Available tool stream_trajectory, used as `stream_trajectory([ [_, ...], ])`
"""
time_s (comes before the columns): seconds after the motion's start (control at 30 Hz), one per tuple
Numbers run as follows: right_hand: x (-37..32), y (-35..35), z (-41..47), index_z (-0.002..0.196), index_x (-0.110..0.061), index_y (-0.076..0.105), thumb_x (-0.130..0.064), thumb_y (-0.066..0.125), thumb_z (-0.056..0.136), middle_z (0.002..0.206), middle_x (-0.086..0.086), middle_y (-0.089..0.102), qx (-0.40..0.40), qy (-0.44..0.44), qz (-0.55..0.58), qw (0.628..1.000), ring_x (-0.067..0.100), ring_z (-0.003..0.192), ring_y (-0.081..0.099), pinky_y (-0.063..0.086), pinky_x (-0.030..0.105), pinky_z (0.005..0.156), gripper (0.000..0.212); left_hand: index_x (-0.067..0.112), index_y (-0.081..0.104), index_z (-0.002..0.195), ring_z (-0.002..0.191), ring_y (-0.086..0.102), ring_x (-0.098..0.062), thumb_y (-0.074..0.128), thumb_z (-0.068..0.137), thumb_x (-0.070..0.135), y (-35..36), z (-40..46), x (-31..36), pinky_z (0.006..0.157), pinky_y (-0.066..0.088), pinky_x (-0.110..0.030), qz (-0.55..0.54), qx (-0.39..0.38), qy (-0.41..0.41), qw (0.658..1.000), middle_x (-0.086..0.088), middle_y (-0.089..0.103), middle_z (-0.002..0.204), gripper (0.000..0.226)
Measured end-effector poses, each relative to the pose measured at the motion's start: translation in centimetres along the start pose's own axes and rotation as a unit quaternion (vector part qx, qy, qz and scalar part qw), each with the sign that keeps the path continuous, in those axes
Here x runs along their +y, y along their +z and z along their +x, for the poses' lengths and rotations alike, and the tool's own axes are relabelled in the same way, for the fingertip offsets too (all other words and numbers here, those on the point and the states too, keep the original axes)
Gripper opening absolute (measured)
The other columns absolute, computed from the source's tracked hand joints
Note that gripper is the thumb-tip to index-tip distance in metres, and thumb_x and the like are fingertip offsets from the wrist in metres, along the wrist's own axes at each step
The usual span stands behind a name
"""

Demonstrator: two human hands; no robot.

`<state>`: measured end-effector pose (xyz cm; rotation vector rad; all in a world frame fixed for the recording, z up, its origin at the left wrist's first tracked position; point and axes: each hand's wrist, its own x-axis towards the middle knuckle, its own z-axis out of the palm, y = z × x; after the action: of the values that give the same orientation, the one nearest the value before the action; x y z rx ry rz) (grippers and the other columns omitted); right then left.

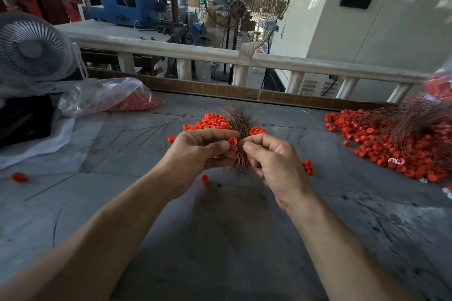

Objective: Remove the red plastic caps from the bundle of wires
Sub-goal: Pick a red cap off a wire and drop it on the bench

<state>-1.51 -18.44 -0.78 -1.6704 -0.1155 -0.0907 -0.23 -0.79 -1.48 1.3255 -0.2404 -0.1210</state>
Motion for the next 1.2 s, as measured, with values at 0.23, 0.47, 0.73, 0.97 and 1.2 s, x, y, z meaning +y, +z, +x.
stream_trajectory([
  [0.23,-0.2,0.0,-0.1,0.099,-0.008,0.074,-0.009,0.058,0.101,0.066,0.001,0.064,0.005,0.022,0.001,1.000,-0.001,0.044,0.051,0.034,0.012,0.037,0.016,-0.002,0.070,0.108,0.082,0.071,-0.022,0.063,0.087,0.003,0.0,0.0,-0.1,0.079,0.060,-0.034,-0.016,-0.007,0.008,1.000,-0.016,0.071,0.088,0.023],
  [0.47,0.0,0.1,-0.1,0.098,-0.015,0.073,-0.012,0.063,0.099,0.076,0.006,0.078,-0.019,0.008,-0.012,1.000,0.010,0.052,0.062,0.038,0.019,0.037,0.011,0.001,0.072,0.107,0.090,0.073,-0.028,0.068,0.086,0.013,-0.2,0.0,-0.1,0.078,0.060,-0.038,-0.043,-0.018,0.029,0.998,-0.026,0.072,0.107,0.025],
  [0.73,0.7,-1.0,0.9,0.088,-0.019,0.073,-0.021,0.063,0.098,0.077,-0.001,0.079,0.056,-0.031,-0.073,0.995,0.008,0.060,0.069,0.048,0.018,0.049,0.015,-0.002,0.069,0.106,0.088,0.075,-0.029,0.068,0.083,0.010,-0.1,0.0,0.3,0.075,0.061,-0.032,-0.095,-0.003,0.012,0.995,-0.027,0.073,0.104,0.026],
  [0.97,2.1,-4.0,2.1,0.081,-0.026,0.073,-0.029,0.067,0.091,0.079,-0.010,0.074,0.191,-0.021,-0.356,0.915,0.018,0.079,0.069,0.057,0.033,0.069,0.012,-0.002,0.068,0.106,0.086,0.074,-0.029,0.068,0.083,0.010,-0.1,-0.1,0.4,0.083,0.061,-0.038,-0.101,0.004,0.008,0.995,-0.025,0.072,0.102,0.026],
  [1.2,2.5,-2.2,2.1,0.094,-0.032,0.078,-0.033,0.073,0.089,0.090,-0.009,0.078,0.138,-0.044,-0.417,0.897,0.018,0.086,0.071,0.049,0.027,0.070,0.007,-0.004,0.067,0.106,0.085,0.073,-0.028,0.067,0.085,0.008,-0.1,-0.2,0.3,0.073,0.060,-0.031,-0.098,0.011,0.009,0.995,-0.025,0.072,0.101,0.024],
])
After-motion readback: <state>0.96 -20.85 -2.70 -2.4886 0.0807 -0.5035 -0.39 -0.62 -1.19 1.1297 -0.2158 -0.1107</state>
